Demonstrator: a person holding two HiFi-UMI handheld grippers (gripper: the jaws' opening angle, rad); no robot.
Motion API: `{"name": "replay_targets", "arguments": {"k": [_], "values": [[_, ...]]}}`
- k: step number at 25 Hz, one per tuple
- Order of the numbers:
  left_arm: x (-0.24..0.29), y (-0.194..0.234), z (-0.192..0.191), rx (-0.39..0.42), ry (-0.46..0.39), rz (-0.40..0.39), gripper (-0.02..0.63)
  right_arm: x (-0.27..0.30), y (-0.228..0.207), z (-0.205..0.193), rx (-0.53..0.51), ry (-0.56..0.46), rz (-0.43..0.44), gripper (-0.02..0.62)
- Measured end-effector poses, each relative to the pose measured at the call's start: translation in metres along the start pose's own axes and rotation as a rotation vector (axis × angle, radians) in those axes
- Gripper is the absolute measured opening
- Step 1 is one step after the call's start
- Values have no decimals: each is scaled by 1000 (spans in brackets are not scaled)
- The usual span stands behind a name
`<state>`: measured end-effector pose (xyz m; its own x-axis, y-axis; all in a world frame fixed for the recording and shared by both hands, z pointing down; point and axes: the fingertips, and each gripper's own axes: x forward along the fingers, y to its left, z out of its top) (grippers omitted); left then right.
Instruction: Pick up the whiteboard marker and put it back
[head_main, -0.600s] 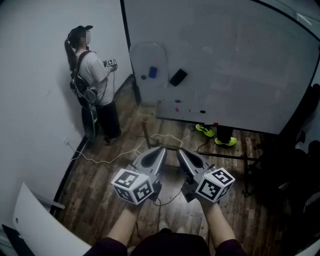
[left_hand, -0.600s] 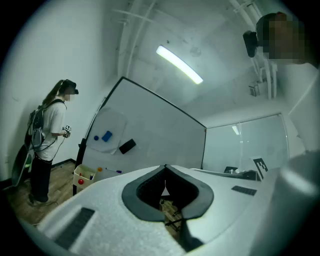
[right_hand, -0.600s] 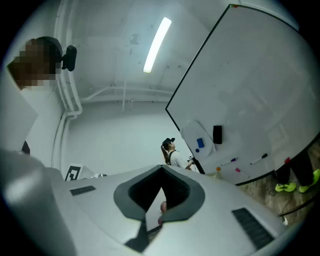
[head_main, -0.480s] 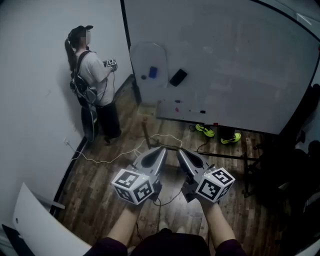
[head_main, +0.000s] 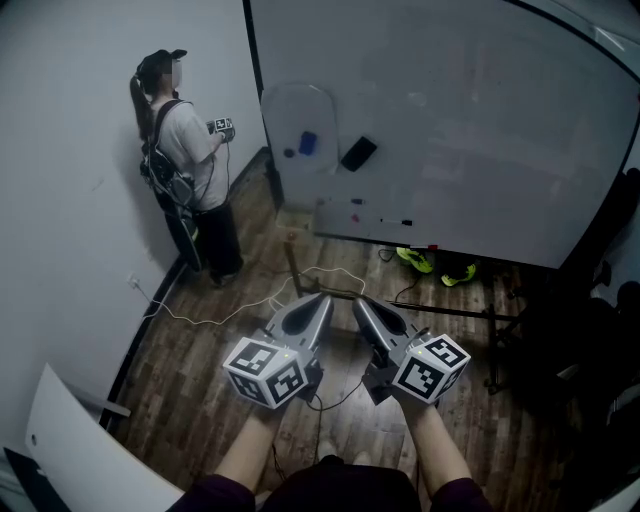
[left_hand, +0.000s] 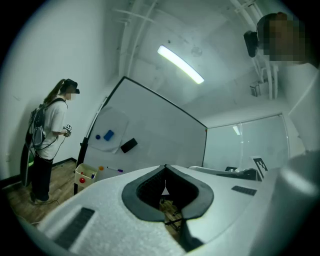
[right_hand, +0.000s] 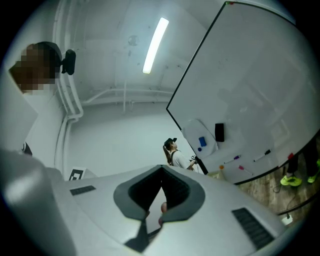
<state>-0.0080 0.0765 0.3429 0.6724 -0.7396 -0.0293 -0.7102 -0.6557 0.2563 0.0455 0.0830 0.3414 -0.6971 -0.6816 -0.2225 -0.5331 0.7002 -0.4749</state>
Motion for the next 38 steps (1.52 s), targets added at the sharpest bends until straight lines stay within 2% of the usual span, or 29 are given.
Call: {"name": "replay_targets", "arguments": {"k": [11,27,38], "values": [[1,21,-4,-18,7,5,5,17,-10,-15,13,30,-18,3],[-8,112,-3,-65,19,32,5,93,-22,-53,29,77,-45,3],[11,147,-8,-87,27,46,6,116,-52,-58,49,89,-70,3]]}}
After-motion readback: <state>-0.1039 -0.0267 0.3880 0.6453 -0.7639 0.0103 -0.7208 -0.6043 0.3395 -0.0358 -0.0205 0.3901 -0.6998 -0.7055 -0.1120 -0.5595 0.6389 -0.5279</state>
